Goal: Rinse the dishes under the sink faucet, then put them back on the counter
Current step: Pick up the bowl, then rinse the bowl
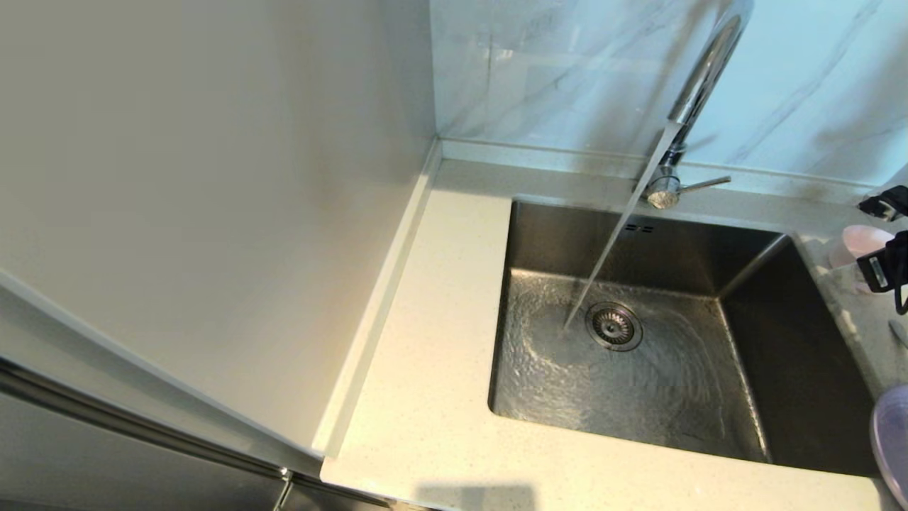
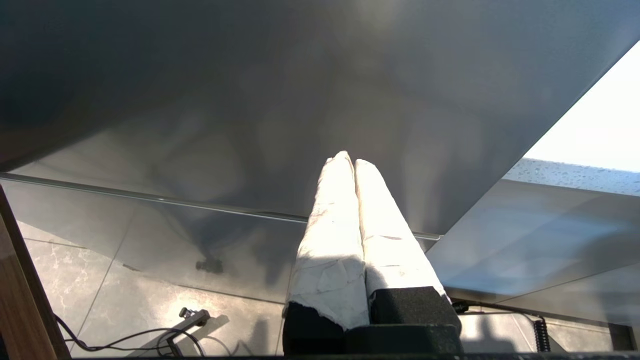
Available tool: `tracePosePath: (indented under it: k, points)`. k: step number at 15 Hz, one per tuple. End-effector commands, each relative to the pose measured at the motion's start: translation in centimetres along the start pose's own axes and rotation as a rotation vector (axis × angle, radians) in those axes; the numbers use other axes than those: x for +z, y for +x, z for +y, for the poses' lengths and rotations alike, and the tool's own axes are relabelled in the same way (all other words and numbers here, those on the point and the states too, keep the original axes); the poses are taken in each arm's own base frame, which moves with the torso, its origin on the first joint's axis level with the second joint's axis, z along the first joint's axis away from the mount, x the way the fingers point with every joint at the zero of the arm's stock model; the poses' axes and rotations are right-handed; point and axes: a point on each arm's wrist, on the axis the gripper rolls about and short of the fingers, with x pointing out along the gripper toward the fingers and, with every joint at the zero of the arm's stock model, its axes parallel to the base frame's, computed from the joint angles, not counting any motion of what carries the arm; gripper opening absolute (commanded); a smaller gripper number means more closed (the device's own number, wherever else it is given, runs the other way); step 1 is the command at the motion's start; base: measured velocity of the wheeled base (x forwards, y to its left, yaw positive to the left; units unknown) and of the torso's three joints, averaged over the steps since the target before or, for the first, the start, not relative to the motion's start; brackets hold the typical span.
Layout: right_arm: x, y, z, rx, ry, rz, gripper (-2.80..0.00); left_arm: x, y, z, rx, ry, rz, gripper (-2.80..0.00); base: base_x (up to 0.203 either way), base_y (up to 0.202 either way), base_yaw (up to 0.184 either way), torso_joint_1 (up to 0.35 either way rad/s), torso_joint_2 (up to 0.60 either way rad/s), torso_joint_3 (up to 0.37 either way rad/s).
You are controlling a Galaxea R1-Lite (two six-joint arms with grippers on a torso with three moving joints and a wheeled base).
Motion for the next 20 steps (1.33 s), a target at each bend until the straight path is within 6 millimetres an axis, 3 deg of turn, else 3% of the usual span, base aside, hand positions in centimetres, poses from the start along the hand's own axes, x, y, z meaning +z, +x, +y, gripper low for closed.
tracePosePath:
  k: [1,7,11,15,17,20]
  points:
    - [-0.1,0.1,0.0,0.004,-0.003,0.002,-2.8,0.0,0.0,0.0,0.0,0.0,0.0,-2.8,0.0,0.0,0.0,0.0,0.0,0.0]
    - [-0.4,0.4,0.2,0.002,0.0,0.019,-2.8,0.0,0.0,0.0,0.0,0.0,0.0,-2.8,0.0,0.0,0.0,0.0,0.0,0.0]
    - [0.5,-1.9,0.3,-0.006,-0.005,-0.01,-2.8,0.0,0.0,0.0,0.0,0.0,0.0,-2.8,0.0,0.0,0.0,0.0,0.0,0.0]
    - [1.6,-6.1,2.0,0.183,-0.021,-0.161,-2.8,0.0,0.0,0.0,0.0,0.0,0.0,-2.8,0.0,0.0,0.0,0.0,0.0,0.0]
    - [2.4,-9.1,4.0,0.308,-0.021,-0.188,-2.8,0.0,0.0,0.0,0.0,0.0,0.0,-2.8,0.0,0.0,0.0,0.0,0.0,0.0]
    - [4.2,-13.4,8.6,0.522,-0.09,-0.21,-2.8,0.0,0.0,0.0,-0.001,0.0,0.0,-2.8,0.0,0.0,0.0,0.0,0.0,0.0]
